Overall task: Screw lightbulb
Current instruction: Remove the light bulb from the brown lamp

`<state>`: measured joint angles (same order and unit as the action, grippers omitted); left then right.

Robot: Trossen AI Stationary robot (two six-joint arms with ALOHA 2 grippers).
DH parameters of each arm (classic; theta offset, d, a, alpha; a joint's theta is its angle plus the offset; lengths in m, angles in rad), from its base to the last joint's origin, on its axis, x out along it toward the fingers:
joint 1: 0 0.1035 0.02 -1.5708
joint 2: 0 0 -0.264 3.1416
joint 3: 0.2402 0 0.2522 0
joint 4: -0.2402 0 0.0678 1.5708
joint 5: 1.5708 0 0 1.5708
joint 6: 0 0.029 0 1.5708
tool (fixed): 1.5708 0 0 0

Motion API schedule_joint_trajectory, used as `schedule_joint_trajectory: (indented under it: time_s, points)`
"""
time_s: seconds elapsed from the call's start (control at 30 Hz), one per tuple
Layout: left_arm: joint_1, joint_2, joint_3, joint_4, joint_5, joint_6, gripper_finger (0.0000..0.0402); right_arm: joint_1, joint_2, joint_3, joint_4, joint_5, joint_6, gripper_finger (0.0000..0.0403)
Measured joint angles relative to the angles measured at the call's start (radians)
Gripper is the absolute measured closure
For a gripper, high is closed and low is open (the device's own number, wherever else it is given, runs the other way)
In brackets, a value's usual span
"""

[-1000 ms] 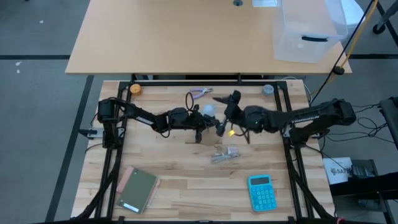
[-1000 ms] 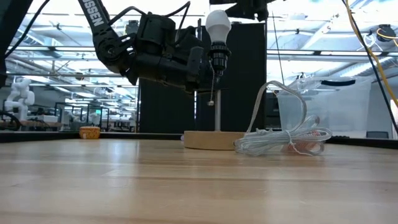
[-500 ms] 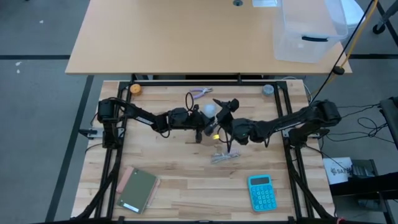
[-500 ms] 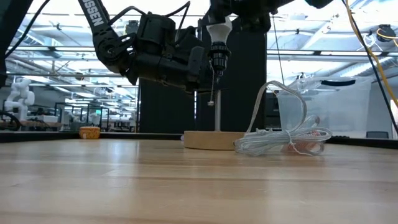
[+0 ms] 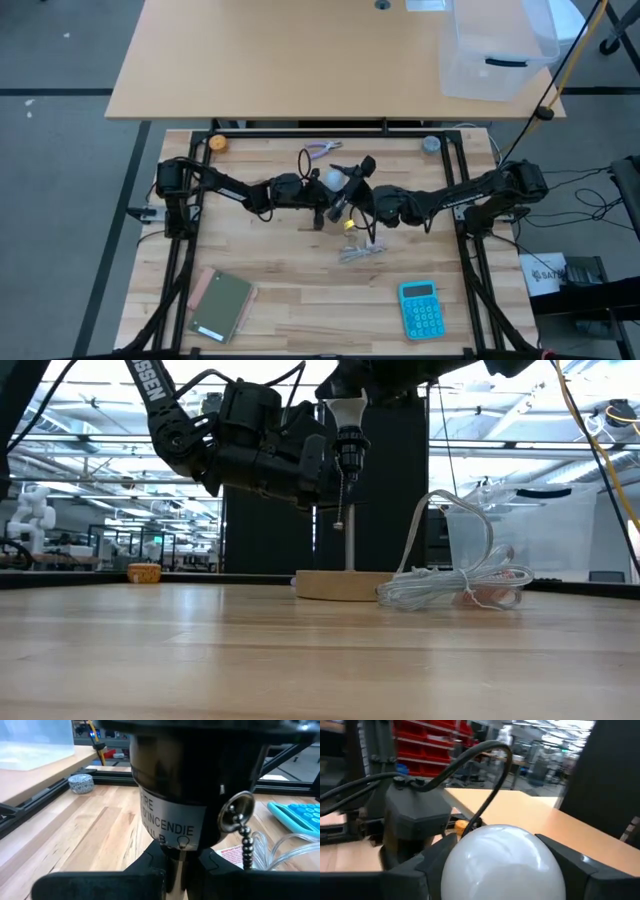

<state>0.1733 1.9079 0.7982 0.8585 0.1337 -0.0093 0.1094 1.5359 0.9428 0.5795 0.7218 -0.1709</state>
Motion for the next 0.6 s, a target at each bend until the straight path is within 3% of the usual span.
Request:
schedule_joint_trajectory:
  time_s: [0.3, 0.6]
  points:
    - [0.000, 0.000, 0.001, 0.000, 0.006, 0.000, 0.0371, -0.095, -0.074, 0.001, -0.168, -0.314, 0.001, 0.0137]
    - [-0.001, 0.000, 0.002, 0.000, 0.019, 0.006, 0.0371, -0.228, -0.138, 0.001, -0.284, -0.725, -0.102, 0.0140]
